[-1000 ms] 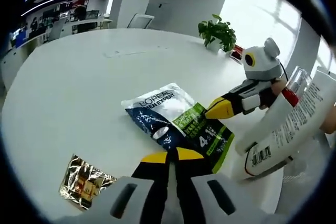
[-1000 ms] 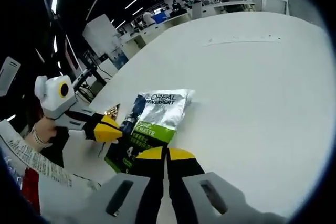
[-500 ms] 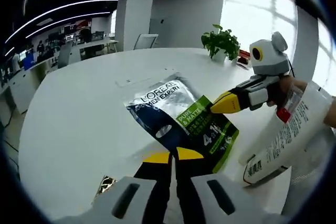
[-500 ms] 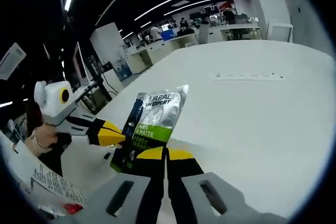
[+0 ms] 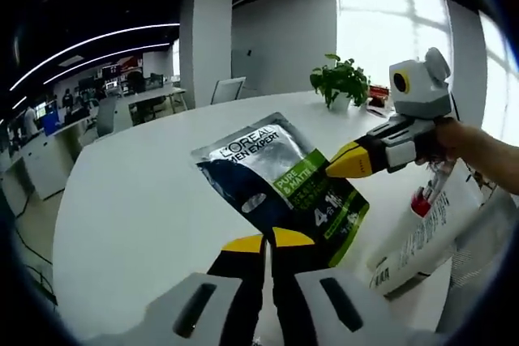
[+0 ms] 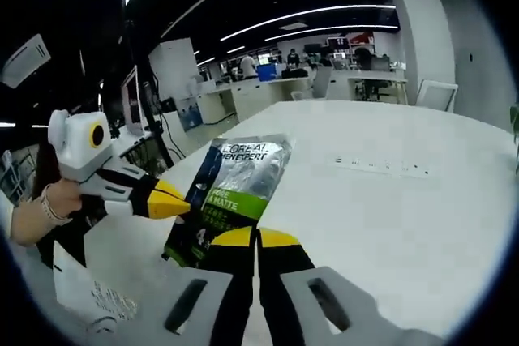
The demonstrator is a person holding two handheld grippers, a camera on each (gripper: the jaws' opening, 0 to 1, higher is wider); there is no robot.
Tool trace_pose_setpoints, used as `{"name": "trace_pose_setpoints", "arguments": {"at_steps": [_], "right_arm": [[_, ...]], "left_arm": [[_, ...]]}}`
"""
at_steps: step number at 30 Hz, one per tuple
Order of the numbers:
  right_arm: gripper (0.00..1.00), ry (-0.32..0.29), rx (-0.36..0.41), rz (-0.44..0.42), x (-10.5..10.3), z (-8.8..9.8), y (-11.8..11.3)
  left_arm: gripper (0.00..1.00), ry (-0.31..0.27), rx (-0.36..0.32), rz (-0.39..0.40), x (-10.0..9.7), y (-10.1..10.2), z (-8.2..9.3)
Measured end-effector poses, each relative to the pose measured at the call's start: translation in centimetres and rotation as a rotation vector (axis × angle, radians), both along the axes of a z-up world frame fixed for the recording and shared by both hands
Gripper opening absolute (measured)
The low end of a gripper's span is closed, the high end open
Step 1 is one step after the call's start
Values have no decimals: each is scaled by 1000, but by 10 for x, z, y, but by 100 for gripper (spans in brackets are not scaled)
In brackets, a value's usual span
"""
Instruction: Arrange the skincare products in the storage area until every visible bottle or jar stands upright without overlapping.
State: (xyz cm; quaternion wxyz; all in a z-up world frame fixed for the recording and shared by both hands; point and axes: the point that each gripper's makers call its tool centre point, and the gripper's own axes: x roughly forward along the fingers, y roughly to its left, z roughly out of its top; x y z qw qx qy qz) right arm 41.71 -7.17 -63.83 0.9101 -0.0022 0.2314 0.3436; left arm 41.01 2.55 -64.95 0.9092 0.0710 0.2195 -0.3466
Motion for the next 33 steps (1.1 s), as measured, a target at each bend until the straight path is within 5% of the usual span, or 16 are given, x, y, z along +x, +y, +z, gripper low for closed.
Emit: {"name": "trace_pose_setpoints", "arguments": {"at_steps": [7, 33], "right_arm": [[1, -93, -69, 24, 1, 29, 4], [1, -262, -51, 104, -54, 109, 39]], "left_arm": [[0, -49, -22, 1, -3, 4, 27], [0, -161, -22, 15, -44, 35, 97]]}}
